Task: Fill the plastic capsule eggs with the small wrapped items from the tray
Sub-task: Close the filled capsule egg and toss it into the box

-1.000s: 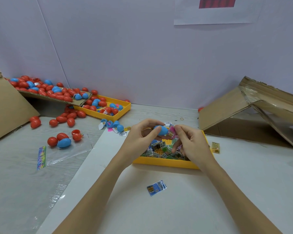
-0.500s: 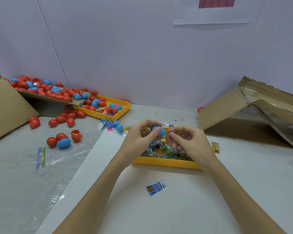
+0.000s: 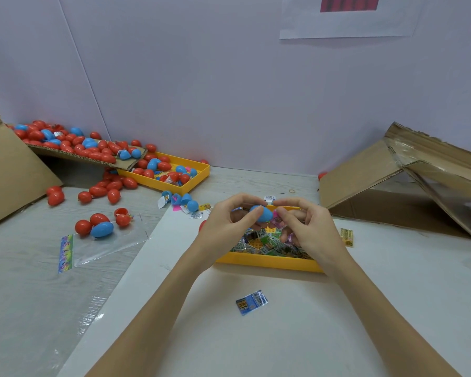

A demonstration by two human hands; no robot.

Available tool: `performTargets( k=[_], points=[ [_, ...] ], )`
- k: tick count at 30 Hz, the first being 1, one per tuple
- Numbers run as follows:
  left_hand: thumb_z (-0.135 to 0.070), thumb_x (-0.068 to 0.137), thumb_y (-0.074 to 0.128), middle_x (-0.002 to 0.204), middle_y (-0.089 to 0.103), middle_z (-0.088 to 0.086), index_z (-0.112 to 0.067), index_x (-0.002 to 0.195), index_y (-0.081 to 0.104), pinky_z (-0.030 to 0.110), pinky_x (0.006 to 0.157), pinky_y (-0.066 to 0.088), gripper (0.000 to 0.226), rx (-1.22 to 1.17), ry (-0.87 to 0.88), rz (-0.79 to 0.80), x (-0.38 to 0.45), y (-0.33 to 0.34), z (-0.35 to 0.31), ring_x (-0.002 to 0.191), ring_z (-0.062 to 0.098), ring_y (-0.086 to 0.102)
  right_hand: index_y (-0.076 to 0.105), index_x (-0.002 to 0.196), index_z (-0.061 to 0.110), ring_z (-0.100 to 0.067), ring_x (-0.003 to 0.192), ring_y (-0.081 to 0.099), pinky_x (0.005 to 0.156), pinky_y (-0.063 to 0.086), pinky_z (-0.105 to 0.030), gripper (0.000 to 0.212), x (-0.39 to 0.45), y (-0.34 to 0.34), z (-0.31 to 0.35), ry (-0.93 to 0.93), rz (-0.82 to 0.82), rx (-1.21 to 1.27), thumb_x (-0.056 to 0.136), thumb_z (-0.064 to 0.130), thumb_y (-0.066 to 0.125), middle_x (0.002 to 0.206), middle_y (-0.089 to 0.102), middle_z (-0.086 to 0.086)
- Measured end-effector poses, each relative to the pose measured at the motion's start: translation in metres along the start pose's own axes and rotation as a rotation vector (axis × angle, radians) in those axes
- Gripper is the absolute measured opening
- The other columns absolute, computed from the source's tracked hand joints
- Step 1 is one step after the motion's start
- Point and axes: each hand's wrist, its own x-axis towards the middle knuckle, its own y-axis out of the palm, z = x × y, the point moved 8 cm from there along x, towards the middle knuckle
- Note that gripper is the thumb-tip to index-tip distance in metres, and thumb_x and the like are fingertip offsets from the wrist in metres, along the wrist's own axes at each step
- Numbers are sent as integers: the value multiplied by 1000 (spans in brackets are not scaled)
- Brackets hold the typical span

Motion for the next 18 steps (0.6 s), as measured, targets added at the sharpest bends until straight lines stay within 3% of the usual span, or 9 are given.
performTargets(
  k=[12,18],
  points=[
    [-22,94,72,104,73,-4,-15,117,69,23,80,60,24,124,26,-51,0,0,0,94,10,72,69,114,14,-20,55,70,43,48,-21,18,-1,4,1,-9,12,-9,99,23,64,75,77,-4],
    [-24,94,72,99,76,-2,-13,113,73,24,82,60,22,168,55,-78,0,0,0,92,10,72,69,115,14,-22,72,76,58,59,-23,23,-1,3,0,7,-6,78,93,20,72,82,78,-7]
  ],
)
